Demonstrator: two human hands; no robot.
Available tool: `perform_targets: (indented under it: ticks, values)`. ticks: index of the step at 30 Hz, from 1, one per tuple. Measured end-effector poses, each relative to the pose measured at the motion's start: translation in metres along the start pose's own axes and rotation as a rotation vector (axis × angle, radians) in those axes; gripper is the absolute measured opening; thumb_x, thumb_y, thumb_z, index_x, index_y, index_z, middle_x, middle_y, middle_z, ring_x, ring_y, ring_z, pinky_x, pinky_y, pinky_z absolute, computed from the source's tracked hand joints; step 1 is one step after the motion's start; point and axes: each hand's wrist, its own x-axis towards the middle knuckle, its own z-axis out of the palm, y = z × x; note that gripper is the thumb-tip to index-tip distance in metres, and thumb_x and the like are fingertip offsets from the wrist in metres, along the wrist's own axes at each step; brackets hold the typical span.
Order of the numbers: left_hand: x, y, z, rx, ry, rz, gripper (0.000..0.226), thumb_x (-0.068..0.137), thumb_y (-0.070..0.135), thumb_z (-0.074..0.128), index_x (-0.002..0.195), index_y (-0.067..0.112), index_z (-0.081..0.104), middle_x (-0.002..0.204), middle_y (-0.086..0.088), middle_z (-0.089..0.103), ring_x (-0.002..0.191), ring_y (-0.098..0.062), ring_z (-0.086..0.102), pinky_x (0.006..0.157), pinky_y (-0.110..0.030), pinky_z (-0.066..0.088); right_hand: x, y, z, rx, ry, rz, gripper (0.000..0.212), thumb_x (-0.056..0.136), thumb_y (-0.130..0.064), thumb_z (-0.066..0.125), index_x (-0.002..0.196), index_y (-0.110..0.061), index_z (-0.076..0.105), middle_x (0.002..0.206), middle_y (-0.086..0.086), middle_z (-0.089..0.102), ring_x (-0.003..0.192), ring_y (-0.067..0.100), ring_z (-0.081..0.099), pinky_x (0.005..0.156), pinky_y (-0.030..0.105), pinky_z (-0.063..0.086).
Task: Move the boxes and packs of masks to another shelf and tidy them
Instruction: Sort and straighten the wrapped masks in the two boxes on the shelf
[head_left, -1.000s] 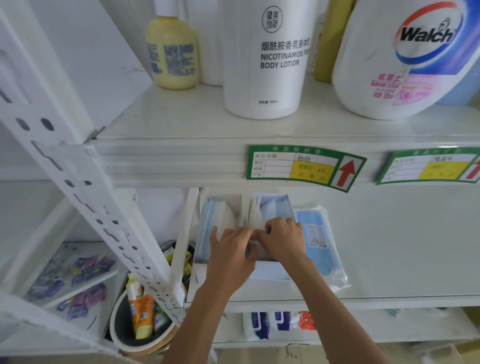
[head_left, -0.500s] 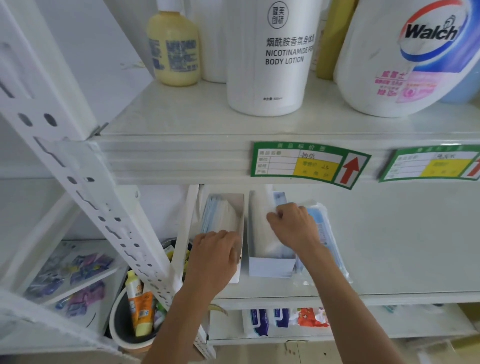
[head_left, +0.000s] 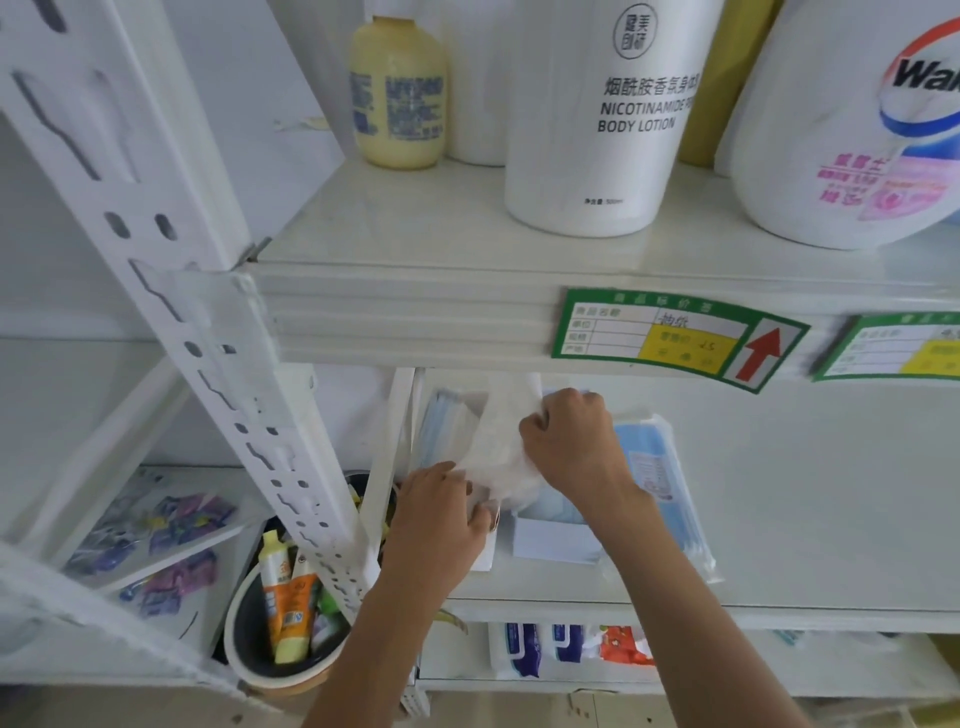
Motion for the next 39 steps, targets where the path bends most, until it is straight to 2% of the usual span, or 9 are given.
perform_targets:
  ticks: [6, 12, 16, 20, 24, 29, 32, 36, 39]
  values:
    - [-0.001, 0.001, -0.001, -0.213, 0.07, -0.141, 0.024, 0.091, -0.004, 0.056, 0.095, 0.02, 0.059, 0.101, 0.006, 0.065, 0.097, -0.013, 0.061, 0.081, -0.009, 0.045, 0.0, -0.006, -0.004, -0.089, -0.024, -0.006, 0.032, 0.083, -0.011, 0.052, 0.055, -0.01, 0.036, 0.058, 0.003, 0.042, 0.047, 0.017, 0.037, 0.041, 0.026, 0.03]
    - [-0.002, 0.0, -0.008, -0.393, 0.262, -0.172, 0.05, 0.079, -0.013, 0.057, 0.104, 0.028, 0.041, 0.093, 0.008, 0.059, 0.081, -0.007, 0.062, 0.064, -0.015, 0.05, -0.007, -0.039, 0.007, -0.191, -0.136, -0.09, 0.031, 0.087, -0.008, 0.052, 0.063, -0.015, 0.034, 0.066, 0.001, 0.039, 0.063, 0.024, 0.048, 0.055, 0.031, 0.035]
    - [-0.008, -0.004, -0.012, -0.461, 0.267, -0.127, 0.067, 0.077, -0.01, 0.069, 0.122, 0.03, 0.039, 0.118, 0.025, 0.049, 0.105, 0.0, 0.058, 0.084, -0.001, 0.042, -0.002, -0.044, 0.007, -0.18, -0.126, -0.056, 0.032, 0.084, -0.002, 0.053, 0.063, -0.014, 0.032, 0.067, 0.002, 0.04, 0.059, 0.023, 0.047, 0.049, 0.029, 0.03]
    - [-0.015, -0.003, -0.013, -0.559, 0.302, -0.13, 0.071, 0.077, 0.0, 0.074, 0.13, 0.032, 0.04, 0.125, 0.027, 0.049, 0.117, 0.001, 0.055, 0.096, -0.011, 0.045, -0.005, -0.036, 0.006, -0.139, -0.114, 0.031, 0.03, 0.082, -0.002, 0.051, 0.062, -0.013, 0.032, 0.065, 0.002, 0.04, 0.052, 0.018, 0.037, 0.045, 0.028, 0.024]
    - [-0.019, -0.002, -0.014, -0.371, 0.03, 0.07, 0.046, 0.083, 0.025, 0.061, 0.122, 0.039, 0.041, 0.117, 0.024, 0.06, 0.11, 0.001, 0.06, 0.101, -0.03, 0.049, -0.008, -0.019, 0.004, -0.092, -0.116, 0.1, 0.025, 0.083, -0.007, 0.053, 0.064, -0.012, 0.036, 0.067, 0.004, 0.046, 0.053, 0.018, 0.041, 0.045, 0.027, 0.025]
    - [-0.017, -0.003, -0.006, -0.114, -0.111, 0.122, 0.049, 0.085, 0.039, 0.05, 0.133, 0.039, 0.039, 0.114, 0.027, 0.063, 0.108, 0.007, 0.057, 0.123, -0.044, 0.021, -0.003, -0.018, 0.008, 0.1, -0.178, 0.147, 0.028, 0.082, -0.013, 0.056, 0.06, -0.01, 0.039, 0.056, 0.004, 0.048, 0.046, 0.019, 0.046, 0.042, 0.024, 0.031]
    - [-0.015, -0.003, -0.005, -0.019, -0.047, 0.088, 0.04, 0.087, 0.058, 0.047, 0.121, 0.038, 0.045, 0.09, 0.022, 0.064, 0.095, 0.002, 0.056, 0.122, -0.042, 0.018, -0.006, -0.03, 0.021, 0.272, -0.268, 0.197, 0.028, 0.081, -0.022, 0.055, 0.059, -0.007, 0.047, 0.038, 0.0, 0.055, 0.048, 0.019, 0.068, 0.036, 0.019, 0.039]
    - [-0.007, -0.003, -0.011, 0.145, 0.074, 0.034, 0.034, 0.093, 0.059, 0.046, 0.096, 0.03, 0.063, 0.078, 0.014, 0.069, 0.087, -0.009, 0.067, 0.11, -0.042, 0.03, -0.011, -0.034, 0.038, 0.344, -0.287, 0.23, 0.034, 0.083, -0.039, 0.056, 0.091, -0.008, 0.068, 0.077, 0.011, 0.075, 0.076, 0.025, 0.072, 0.069, 0.035, 0.059]
    - [-0.004, -0.003, -0.018, 0.172, 0.102, -0.041, 0.017, 0.089, 0.042, 0.064, 0.084, 0.025, 0.064, 0.071, 0.009, 0.067, 0.083, -0.017, 0.068, 0.109, -0.048, 0.034, -0.017, -0.032, 0.046, 0.629, -0.342, 0.315, 0.035, 0.086, -0.049, 0.059, 0.1, -0.018, 0.067, 0.085, 0.002, 0.073, 0.077, 0.017, 0.07, 0.065, 0.028, 0.053]
